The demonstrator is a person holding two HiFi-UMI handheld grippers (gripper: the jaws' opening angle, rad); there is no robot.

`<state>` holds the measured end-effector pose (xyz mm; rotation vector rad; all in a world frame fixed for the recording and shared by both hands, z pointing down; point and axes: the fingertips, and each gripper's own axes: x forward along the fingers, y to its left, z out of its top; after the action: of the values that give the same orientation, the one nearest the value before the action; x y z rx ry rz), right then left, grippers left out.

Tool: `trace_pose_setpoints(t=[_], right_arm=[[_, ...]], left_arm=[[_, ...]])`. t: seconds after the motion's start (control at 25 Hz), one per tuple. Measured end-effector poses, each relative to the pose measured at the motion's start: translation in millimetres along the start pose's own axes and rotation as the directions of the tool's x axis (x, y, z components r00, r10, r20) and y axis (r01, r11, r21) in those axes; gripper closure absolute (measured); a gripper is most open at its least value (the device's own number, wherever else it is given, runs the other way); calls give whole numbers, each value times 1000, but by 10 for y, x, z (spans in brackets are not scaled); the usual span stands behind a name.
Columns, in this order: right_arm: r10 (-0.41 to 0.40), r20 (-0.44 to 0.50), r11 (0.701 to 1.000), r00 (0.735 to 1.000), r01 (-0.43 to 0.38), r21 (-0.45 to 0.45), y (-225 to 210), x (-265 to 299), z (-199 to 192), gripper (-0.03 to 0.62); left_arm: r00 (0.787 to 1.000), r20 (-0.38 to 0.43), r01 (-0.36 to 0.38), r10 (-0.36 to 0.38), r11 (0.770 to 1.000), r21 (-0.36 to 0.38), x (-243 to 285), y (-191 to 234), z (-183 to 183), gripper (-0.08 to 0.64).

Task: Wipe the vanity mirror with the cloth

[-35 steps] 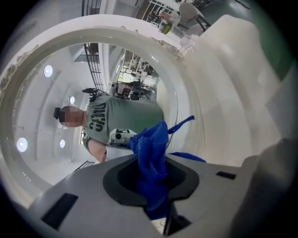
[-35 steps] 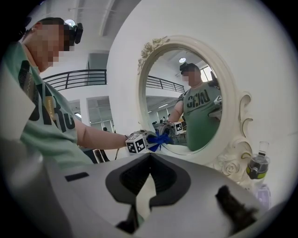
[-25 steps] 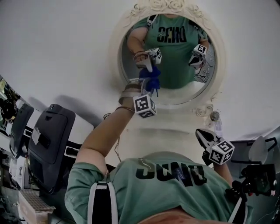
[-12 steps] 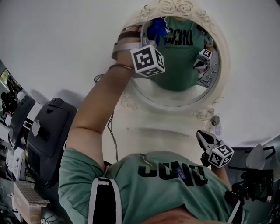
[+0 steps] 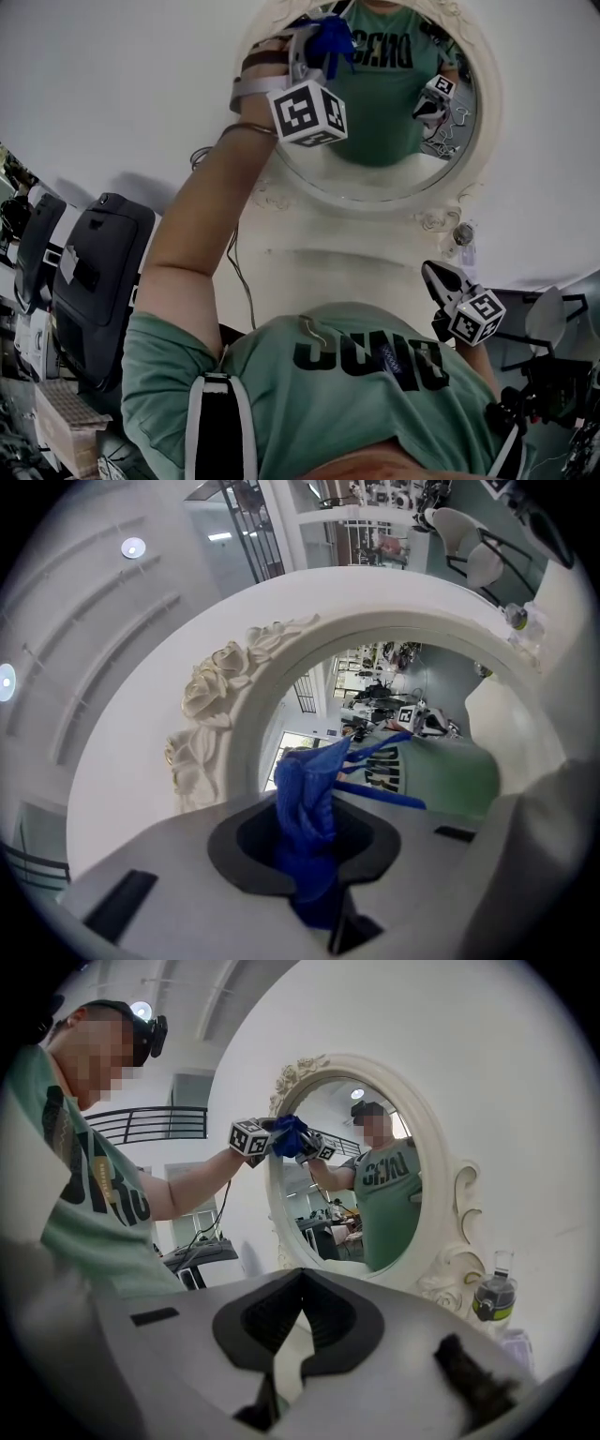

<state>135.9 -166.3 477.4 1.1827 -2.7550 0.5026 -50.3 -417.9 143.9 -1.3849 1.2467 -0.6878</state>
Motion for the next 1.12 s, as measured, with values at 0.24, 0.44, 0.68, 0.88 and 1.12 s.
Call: trace_pose_setpoints(t=[0.24, 0.44, 0.68, 0.88, 1.12], right_arm=[[4, -48, 1000, 999, -3, 5, 10, 36, -98, 584], [2, -69, 1000, 998, -2, -2, 37, 33, -106, 584], [-19, -98, 1000, 995, 20, 3, 20, -14, -164, 584], [-20, -94, 1000, 995, 20, -7, 56, 17, -134, 584], [-27, -57, 999, 998, 25, -31, 42, -36, -75, 584]], left_arm=[[995, 3, 98, -99, 989, 107, -318, -1237, -311, 479], [949, -86, 314, -303, 934, 172, -739, -2718, -831, 476], [863, -182, 498, -471, 854, 150, -1102, -3768, -1278, 474], [817, -214, 565, -535, 818, 111, -1134, -4015, -1251, 476], [750, -225, 640, -623, 768, 9, -1153, -3991, -1160, 473]])
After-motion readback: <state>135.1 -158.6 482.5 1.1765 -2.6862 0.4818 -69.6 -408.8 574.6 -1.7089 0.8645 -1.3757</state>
